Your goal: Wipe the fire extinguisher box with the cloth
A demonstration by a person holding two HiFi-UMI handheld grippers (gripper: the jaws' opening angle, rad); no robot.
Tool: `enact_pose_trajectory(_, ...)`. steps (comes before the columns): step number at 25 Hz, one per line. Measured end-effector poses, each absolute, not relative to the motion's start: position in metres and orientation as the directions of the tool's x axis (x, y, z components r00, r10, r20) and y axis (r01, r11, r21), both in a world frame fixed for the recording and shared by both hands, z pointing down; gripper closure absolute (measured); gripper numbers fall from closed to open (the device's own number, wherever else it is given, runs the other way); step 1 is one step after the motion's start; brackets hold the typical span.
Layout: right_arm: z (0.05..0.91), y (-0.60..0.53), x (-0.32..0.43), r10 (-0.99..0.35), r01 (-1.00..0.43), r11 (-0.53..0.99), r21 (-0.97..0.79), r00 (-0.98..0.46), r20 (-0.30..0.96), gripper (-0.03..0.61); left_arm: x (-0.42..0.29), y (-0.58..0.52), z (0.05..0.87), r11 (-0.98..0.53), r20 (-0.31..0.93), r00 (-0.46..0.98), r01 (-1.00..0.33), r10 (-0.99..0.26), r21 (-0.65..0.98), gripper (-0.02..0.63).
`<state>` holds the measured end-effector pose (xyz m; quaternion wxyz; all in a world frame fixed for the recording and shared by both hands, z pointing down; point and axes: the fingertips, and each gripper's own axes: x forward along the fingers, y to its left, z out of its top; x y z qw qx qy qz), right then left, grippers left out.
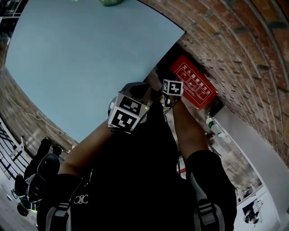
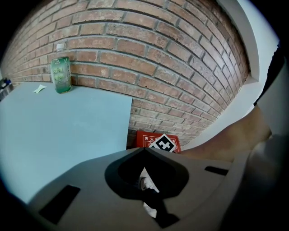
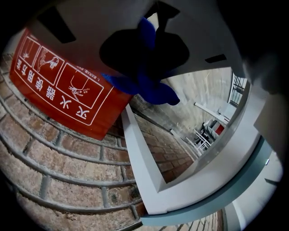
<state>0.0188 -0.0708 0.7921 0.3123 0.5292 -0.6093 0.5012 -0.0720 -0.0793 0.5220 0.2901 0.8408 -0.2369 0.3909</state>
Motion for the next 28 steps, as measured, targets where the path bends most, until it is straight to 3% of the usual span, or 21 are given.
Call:
enact_pose_trajectory(5,0.788,-0.07,0.016,-0.348,-0.961,-0.025,-0.276,-0.25,0.904,0.518,-0.071,-0.078,0.52,-0.726,0.796,0.583,-0.618,-0.166,0.302,0.604)
enact_pose_trajectory(12,0.787,-0.086,0.054,-0.394,-0.958,-0.095,-0.271,-0.214,0.894,0.518,-0.074,-0.072,0.523,-0.733,0.806,0.573,-0.61,-0.146,0.301,0.604)
enact_pose_trajectory(28,0.769,-0.15,0.165,-0.448,-0.963,-0.254,-0.086,0.038,0.893,0.518,-0.079,-0.078,0.526,-0.737,0.82,0.554,-0.612,-0.142,0.286,0.604)
